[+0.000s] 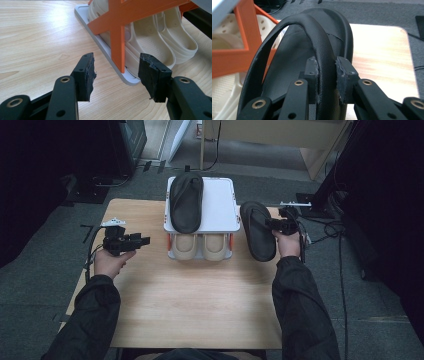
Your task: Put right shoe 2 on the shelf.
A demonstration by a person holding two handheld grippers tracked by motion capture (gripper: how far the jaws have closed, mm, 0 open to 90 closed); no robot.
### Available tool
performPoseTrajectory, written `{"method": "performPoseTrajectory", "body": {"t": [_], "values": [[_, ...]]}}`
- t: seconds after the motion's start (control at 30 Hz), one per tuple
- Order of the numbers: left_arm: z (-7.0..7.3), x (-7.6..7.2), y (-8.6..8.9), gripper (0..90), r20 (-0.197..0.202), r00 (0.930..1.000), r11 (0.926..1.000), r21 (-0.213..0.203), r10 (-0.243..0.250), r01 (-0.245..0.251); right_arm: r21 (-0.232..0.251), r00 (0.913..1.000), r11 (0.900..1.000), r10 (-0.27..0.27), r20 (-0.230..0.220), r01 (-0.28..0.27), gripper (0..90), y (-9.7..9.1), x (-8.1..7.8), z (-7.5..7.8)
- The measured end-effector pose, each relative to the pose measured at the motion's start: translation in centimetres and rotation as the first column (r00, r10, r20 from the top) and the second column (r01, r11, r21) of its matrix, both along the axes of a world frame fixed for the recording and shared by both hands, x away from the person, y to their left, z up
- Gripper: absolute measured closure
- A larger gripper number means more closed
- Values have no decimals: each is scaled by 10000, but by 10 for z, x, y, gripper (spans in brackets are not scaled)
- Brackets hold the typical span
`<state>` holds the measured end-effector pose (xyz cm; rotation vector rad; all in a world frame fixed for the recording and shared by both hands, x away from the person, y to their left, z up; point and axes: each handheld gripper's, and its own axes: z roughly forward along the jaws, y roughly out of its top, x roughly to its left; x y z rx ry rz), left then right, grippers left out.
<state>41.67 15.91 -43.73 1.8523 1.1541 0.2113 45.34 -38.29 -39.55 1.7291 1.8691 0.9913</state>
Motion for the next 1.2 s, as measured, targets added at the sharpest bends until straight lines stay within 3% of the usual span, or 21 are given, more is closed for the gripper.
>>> {"method": "performPoseTrajectory", "body": {"t": [0.3,0.8,1.0,1.2], "values": [[-1,-1,-5,472,-25,9998,9998,8,-192,192,-245,9999,9996,-149,-56,147,725,2,7,36],[0,-1,-2,471,51,9999,9999,-9,-105,105,-245,9979,9997,-55,646,71,719,28,21,104],[0,-1,-2,472,73,9999,9999,-52,-154,155,-366,9966,9990,265,779,-237,717,48,27,118],[1,-2,-4,471,82,9997,9997,-54,-224,225,-302,9952,9979,588,776,-566,717,74,36,119]]}}
